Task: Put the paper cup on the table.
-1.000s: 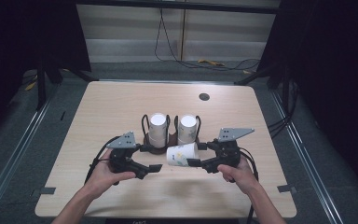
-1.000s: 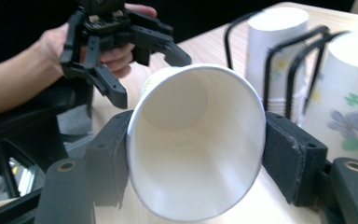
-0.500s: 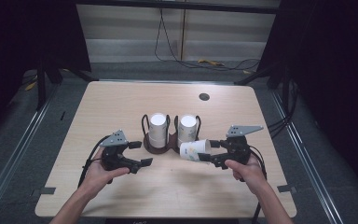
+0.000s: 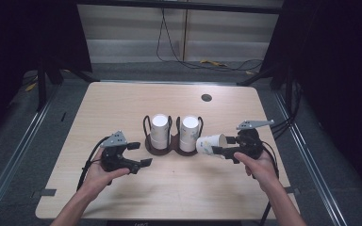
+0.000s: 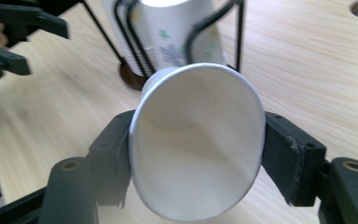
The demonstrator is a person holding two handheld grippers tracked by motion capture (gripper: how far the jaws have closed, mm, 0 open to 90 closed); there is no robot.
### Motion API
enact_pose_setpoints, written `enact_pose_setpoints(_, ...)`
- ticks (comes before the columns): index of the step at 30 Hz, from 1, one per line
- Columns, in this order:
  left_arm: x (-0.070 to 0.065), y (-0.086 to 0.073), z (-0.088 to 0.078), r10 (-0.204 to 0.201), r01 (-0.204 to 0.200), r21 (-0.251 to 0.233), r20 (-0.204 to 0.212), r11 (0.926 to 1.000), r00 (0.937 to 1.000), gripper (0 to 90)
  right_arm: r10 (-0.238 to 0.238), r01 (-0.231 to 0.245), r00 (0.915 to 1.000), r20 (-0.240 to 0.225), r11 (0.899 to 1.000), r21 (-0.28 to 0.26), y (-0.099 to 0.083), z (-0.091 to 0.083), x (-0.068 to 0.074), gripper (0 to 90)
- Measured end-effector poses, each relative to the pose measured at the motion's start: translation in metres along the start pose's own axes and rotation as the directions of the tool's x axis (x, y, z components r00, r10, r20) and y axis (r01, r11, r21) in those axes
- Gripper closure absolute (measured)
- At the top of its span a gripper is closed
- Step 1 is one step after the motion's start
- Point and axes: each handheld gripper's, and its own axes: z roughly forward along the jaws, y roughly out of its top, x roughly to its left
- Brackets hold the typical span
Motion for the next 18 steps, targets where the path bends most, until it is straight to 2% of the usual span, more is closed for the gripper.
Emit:
enact_pose_setpoints(3,0.001,0.000,-0.001,0.001,-0.001,-0.001,-0.004,1.0000,1.0000,16.1,0.022,-0.023,0.9992,0.032,0.999,0.023,0.003,0.000,-0.003,31.5)
enact_pose_setpoints(8,0.001,-0.001,-0.002,0.006,-0.006,0.007,-0.014,1.0000,0.9999,16.1,0.032,-0.037,0.9947,0.098,0.998,0.050,0.008,0.002,-0.009,31.5)
enact_pose_setpoints(13,0.004,-0.004,-0.003,-0.004,0.004,0.017,-0.023,0.9999,0.9997,16.2,0.053,-0.066,0.9864,0.156,0.994,0.082,0.016,0.003,-0.017,31.5)
enact_pose_setpoints(15,0.004,-0.004,-0.004,-0.015,0.015,0.006,-0.024,0.9999,0.9996,16.2,0.056,-0.075,0.9804,0.189,0.993,0.095,0.019,0.003,-0.019,31.5)
enact_pose_setpoints(18,0.005,-0.004,-0.005,-0.036,0.035,-0.003,-0.029,0.9994,0.9990,16.3,0.068,-0.093,0.9759,0.207,0.989,0.115,0.025,0.005,-0.023,31.5)
